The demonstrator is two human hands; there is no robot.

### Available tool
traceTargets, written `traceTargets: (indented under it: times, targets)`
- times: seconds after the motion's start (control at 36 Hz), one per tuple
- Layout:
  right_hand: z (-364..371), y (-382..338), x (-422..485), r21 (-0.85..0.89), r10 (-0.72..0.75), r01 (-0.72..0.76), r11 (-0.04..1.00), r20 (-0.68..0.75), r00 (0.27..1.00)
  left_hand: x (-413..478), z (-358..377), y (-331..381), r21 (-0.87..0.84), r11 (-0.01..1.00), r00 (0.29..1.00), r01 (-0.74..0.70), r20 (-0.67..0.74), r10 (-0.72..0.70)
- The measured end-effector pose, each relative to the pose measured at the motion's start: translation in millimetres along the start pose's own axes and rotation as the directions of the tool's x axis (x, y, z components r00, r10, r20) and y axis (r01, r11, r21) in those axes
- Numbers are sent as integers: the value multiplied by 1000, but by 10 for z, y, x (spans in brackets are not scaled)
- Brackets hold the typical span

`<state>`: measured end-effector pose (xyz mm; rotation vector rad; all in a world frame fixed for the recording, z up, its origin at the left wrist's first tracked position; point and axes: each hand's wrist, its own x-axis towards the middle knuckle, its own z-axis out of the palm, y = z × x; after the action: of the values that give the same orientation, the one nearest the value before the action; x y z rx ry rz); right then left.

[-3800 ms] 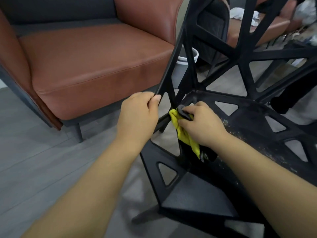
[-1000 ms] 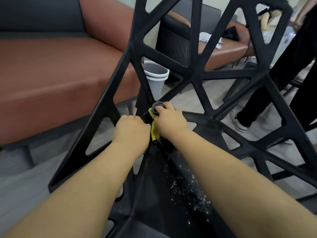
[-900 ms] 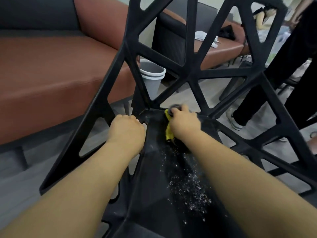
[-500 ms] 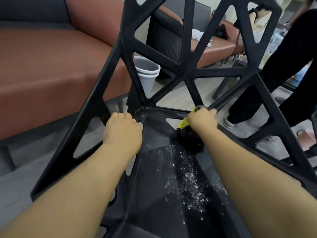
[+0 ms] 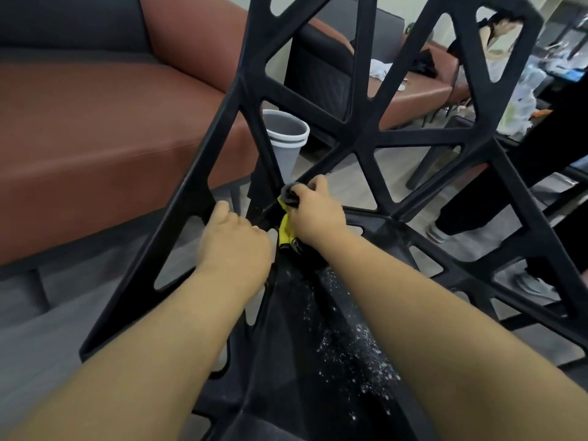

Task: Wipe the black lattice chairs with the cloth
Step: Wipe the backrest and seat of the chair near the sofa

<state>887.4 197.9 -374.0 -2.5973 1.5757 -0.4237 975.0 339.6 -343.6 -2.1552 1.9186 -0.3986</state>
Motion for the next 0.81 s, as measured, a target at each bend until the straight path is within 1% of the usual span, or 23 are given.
traceTargets:
  times: [0.08,0.19,0.31,0.44,0.5,0.56,0.67,0.69,0.75,0.81]
  targets:
    - [-32,-32,50,-72,-30,32,997,30,999,5,15,-36,-16,1000,1000,5,-13,-5]
    - [-139,-3,72,-102,-84,106,989,195,977,-4,7,-51,-56,998,1000,0,-29,-2]
    - [-247,-36,134,-80,-83,110,991,284,955,-9,30,-34,-65,998,998,0,-56,-3]
    - [-311,-3,155,8,-125,131,991,366,922,0,35,-44,-116,993,995,14,-98,-25]
    - [-321,2,37,60,-131,117,991,371,919,1,43,-48,-124,992,996,13,-89,-24]
    - [-345,1,-183,63,-152,138,988,359,921,2,47,-55,-126,992,996,6,-86,-17]
    - [-366,92,-770,-1,-272,287,958,314,910,-7,28,-56,-136,991,996,-11,-87,-1]
    - [-358,160,-863,-16,-272,290,957,297,915,-14,24,-52,-138,990,996,-9,-86,-2]
    - [-366,363,-927,-65,-178,201,977,253,951,-30,27,-47,-127,992,997,-12,-77,2]
    - [-401,627,-897,-126,-11,36,991,193,981,-41,50,-48,-109,994,998,-21,-66,14]
